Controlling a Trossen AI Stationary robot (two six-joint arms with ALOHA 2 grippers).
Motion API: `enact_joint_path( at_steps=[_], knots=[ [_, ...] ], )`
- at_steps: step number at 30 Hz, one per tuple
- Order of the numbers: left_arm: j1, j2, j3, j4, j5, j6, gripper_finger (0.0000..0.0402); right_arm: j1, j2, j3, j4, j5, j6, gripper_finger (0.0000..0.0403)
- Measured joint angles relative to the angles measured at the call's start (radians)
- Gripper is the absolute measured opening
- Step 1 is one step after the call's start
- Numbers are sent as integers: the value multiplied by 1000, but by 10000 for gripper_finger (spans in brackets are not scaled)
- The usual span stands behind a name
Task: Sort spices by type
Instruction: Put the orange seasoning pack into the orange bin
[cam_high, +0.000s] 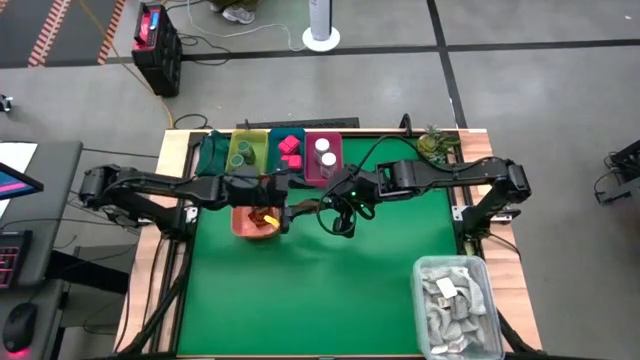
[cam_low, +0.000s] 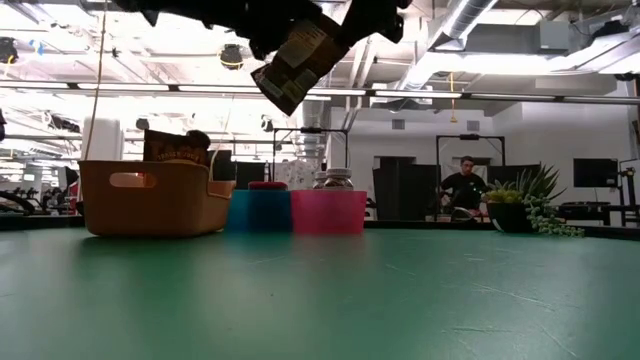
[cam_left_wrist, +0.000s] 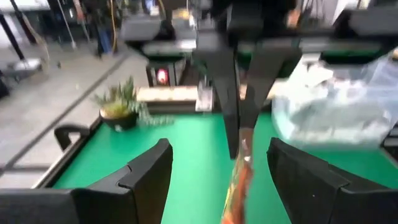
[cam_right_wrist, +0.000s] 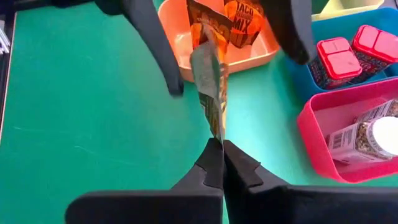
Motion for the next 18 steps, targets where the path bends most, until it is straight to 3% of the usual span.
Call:
enact_joint_path(
  at_steps=[8,18],
  knots=[
    [0,124,196,-301,0,63,251,0,0,0,-4,0,-7,19],
    [-3,165,258,-316,0,128,238,3,0,0,-99,1,-7,20]
  ],
)
